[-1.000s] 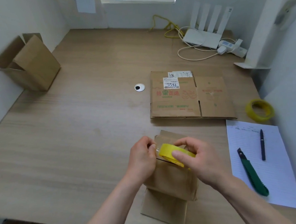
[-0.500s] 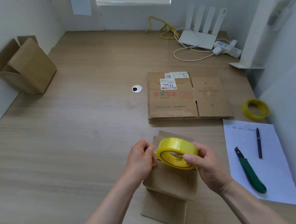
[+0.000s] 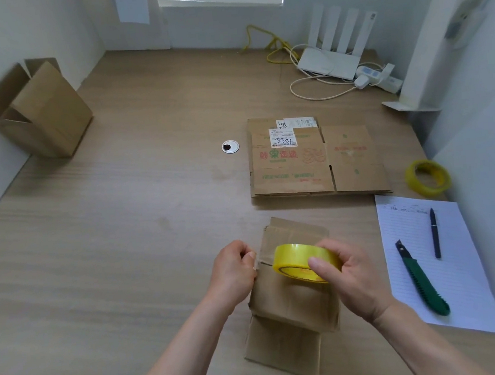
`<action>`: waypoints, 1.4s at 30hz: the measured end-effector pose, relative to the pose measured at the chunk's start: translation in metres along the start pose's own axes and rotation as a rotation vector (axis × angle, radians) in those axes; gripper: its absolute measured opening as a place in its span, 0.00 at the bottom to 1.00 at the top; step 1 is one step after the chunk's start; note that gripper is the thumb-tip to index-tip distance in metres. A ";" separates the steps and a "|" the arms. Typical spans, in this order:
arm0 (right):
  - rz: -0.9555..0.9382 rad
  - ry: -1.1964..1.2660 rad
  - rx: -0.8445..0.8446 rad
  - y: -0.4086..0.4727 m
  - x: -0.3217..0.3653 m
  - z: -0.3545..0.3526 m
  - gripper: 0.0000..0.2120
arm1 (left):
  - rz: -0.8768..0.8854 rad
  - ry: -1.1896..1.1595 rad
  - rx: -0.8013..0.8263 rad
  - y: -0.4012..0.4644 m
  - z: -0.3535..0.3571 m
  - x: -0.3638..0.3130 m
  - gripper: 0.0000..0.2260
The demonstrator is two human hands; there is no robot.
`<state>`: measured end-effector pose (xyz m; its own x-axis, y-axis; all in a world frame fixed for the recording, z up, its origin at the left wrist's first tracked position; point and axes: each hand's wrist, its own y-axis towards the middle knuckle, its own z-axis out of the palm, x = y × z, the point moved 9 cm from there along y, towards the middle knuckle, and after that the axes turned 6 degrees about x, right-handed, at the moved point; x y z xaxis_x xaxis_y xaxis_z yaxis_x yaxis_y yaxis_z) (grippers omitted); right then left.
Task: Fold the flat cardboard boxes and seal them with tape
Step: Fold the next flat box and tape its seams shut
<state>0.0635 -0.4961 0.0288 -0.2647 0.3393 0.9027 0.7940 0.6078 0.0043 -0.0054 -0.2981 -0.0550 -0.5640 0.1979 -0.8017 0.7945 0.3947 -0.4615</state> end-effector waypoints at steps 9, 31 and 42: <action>0.055 -0.068 -0.035 -0.002 0.004 0.013 0.16 | -0.027 0.003 0.028 0.010 0.005 0.015 0.09; 0.153 -0.016 0.003 0.004 -0.005 0.017 0.25 | 0.326 -0.012 0.311 -0.023 0.043 0.009 0.39; 0.151 0.007 0.135 0.007 -0.002 0.013 0.23 | 0.274 -0.057 0.366 -0.021 0.047 0.016 0.40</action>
<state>0.0632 -0.4834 0.0213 -0.1444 0.4293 0.8916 0.7439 0.6413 -0.1883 -0.0207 -0.3458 -0.0760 -0.3171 0.1973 -0.9277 0.9455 -0.0103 -0.3253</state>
